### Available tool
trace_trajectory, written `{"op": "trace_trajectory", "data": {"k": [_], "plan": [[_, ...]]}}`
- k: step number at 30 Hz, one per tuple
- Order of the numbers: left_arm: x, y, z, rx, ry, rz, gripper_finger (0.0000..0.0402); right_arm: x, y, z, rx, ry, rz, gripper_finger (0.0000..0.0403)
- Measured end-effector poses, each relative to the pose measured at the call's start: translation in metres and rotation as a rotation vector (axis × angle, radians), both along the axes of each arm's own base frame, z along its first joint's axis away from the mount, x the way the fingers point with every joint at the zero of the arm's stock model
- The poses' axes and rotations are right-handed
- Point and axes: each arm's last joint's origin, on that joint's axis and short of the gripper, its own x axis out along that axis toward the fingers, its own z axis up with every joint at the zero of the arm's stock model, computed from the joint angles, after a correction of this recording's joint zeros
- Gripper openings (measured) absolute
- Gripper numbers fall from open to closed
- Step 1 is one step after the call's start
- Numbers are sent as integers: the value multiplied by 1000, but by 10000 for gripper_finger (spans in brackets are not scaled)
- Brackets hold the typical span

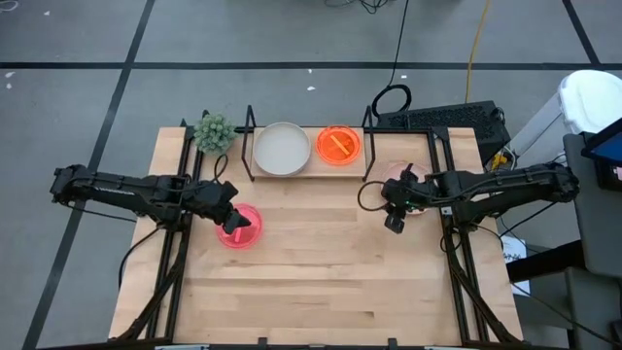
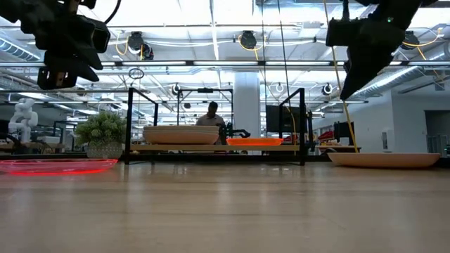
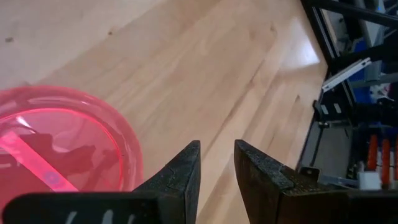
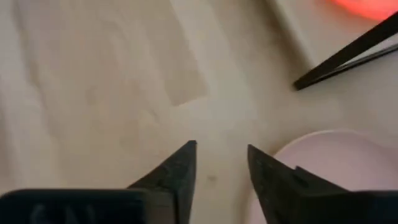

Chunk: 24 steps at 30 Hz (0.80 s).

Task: Place and stack plates onto a shelf
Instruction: Stack the pink plate on the gray plate on the shelf

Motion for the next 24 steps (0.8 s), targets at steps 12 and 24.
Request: {"op": "trace_trajectory", "data": {"k": [12,24], "plan": [[-1,-7,0,79,-9,75,101,-6,-3,-45,-93,155,4,158],[-1,-6,0,103,-9,88,101,-9,-5,-60,-105,209,-40,129]]}}
